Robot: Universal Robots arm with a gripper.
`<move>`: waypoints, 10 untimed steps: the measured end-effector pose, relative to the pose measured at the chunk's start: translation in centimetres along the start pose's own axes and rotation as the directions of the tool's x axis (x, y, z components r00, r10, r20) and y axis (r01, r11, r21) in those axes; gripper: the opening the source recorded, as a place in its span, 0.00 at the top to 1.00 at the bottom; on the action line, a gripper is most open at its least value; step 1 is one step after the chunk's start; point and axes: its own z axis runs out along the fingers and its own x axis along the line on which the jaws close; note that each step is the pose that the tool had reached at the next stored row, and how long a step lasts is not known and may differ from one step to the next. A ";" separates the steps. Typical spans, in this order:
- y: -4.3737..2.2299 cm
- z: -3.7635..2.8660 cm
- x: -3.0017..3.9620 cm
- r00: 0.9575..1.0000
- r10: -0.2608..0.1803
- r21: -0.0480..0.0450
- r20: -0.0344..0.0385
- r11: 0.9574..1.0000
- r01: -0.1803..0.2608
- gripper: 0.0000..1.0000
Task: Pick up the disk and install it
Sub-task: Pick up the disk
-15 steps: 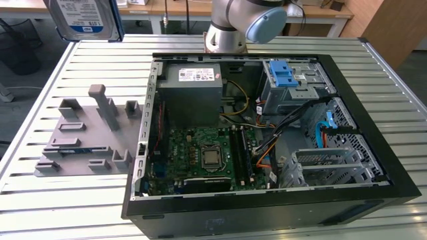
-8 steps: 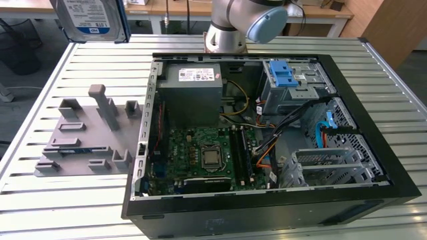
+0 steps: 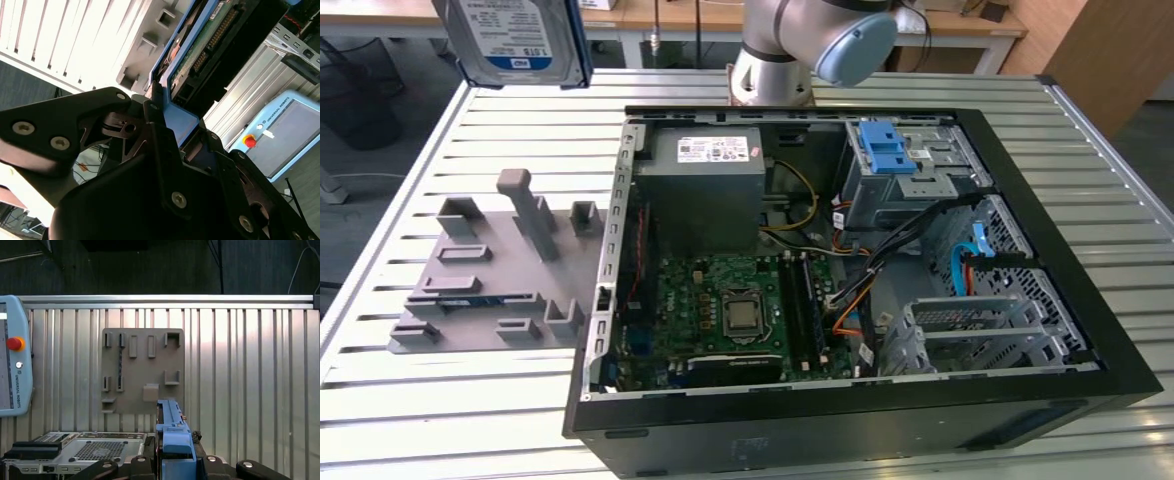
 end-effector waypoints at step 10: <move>-0.36 0.02 0.65 1.000 0.000 0.000 0.000 1.000 0.000 0.64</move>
